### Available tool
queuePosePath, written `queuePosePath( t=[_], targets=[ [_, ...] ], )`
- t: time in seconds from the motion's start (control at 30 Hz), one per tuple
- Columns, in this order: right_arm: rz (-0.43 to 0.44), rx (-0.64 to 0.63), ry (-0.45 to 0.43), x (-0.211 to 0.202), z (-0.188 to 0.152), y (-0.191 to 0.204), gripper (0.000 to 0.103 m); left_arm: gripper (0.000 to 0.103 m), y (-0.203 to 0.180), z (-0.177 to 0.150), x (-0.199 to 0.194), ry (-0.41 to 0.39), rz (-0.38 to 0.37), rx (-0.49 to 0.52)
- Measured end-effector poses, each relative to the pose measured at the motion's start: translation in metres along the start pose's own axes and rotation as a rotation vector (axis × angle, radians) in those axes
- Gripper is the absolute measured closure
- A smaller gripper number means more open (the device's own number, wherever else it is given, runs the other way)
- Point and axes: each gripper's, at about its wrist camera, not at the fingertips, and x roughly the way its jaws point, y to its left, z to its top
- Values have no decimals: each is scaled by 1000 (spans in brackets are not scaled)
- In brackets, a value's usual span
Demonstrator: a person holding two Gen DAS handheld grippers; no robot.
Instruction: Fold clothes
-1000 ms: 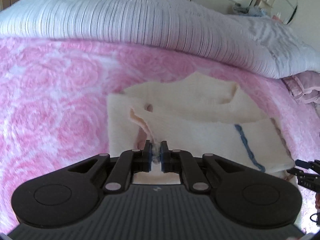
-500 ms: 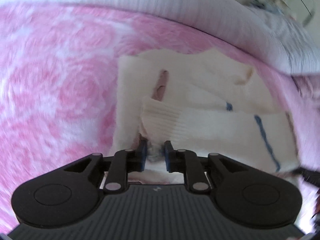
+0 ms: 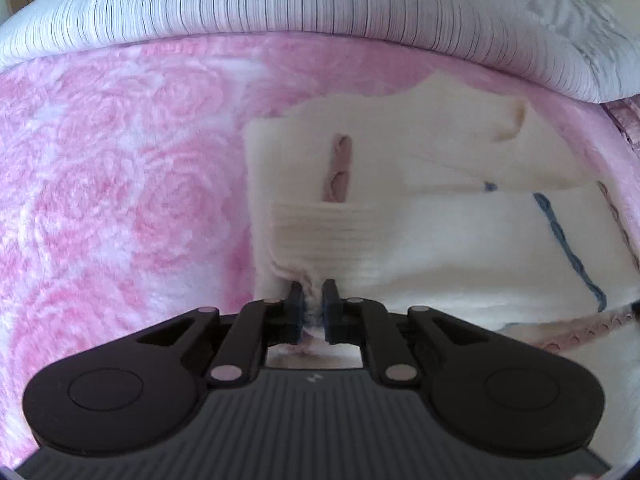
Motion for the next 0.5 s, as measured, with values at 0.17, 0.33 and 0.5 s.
queuePosePath(
  t=[0.17, 0.33, 0.5],
  targets=[
    [32, 36, 0, -14, 15, -11, 58, 90, -3, 14, -21, -9, 11, 50],
    [64, 73, 0, -28, 30, -21, 58, 91, 15, 29, -46, -68, 103, -70],
    [103, 49, -28, -17, 54, -16, 58, 92, 5, 55, -40, -78, 1, -60]
  ],
)
